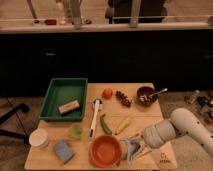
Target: Place towel in metal cup
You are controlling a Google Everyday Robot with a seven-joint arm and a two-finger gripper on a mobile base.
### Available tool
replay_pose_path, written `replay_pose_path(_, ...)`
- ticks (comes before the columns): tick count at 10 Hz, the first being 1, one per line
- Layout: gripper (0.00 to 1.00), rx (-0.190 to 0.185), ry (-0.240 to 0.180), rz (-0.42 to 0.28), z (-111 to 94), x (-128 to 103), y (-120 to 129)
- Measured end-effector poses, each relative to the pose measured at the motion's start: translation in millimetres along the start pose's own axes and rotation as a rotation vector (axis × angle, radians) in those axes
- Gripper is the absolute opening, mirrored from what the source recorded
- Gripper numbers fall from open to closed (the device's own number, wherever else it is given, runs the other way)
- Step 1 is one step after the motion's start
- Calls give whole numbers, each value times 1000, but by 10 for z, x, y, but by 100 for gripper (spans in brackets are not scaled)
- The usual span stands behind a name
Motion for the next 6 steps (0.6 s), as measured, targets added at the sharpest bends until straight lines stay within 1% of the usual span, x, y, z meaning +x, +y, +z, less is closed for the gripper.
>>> replay_pose_path(3, 80, -11, -3, -34, 17, -46, -12)
replay_pose_path(6, 80, -4, -7, -51, 11, -66, -23)
